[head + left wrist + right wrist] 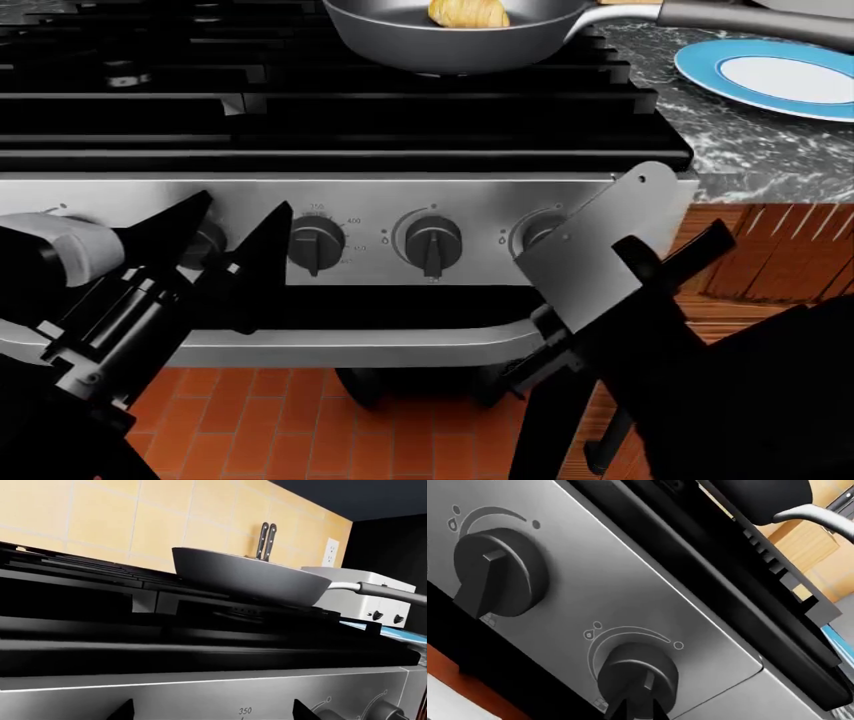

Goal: Pick the croissant and place it on the pan. Then turn on the stove to warm the croissant.

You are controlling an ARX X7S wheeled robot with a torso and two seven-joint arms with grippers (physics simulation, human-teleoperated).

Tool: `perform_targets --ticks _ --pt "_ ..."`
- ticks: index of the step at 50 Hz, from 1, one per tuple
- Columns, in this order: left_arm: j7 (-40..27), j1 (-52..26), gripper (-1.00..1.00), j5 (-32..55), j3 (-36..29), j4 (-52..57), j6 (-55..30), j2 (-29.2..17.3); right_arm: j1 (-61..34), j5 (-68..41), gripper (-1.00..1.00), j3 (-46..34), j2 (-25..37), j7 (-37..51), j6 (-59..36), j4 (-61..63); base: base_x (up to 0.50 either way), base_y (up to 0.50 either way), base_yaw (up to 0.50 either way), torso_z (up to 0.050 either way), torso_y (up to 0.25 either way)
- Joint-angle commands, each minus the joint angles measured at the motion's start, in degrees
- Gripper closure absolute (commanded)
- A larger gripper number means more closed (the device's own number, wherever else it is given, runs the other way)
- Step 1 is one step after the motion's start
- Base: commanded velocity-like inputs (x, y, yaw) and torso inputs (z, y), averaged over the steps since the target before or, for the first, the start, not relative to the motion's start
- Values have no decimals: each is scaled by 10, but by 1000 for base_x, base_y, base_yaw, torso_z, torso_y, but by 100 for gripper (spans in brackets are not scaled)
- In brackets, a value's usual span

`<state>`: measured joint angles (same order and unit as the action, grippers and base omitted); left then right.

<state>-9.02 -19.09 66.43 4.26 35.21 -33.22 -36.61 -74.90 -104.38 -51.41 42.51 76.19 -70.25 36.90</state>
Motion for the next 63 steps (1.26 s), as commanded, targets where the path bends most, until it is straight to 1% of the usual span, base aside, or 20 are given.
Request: perform_targets --ticks 1,20,30,34,35,45,57,63 --pt "0 2 -100 0 1 2 2 -1 -13 -63 100 -36 -39 -46 16 -44 14 6 13 0 0" --pt "-2 1 -100 1 0 0 4 -2 -48 -64 100 -70 -58 -64 -29 -61 15 7 15 -2 0" --pt "-3 -1 -100 4 0 1 4 -5 -46 -64 100 -68 -53 -66 -19 -58 16 8 16 -2 0" --pt "-5 -1 -100 5 0 4 4 -5 -49 -74 100 -66 -49 -53 -9 -52 15 8 16 0 0" --pt "-5 0 -100 5 0 4 4 -5 -50 -76 -100 -67 -48 -51 -8 -52 14 7 16 0 0" --pt "-4 3 -100 5 1 6 6 -6 -54 -106 -100 -66 -34 -13 21 -32 0 0 0 -1 0" --pt "-4 6 -100 9 4 6 9 -7 -80 -169 -100 -89 -11 84 61 4 0 0 0 0 0" --pt "-3 8 -100 11 5 6 10 -8 -96 -189 -100 -101 -5 114 78 19 0 0 0 0 0"
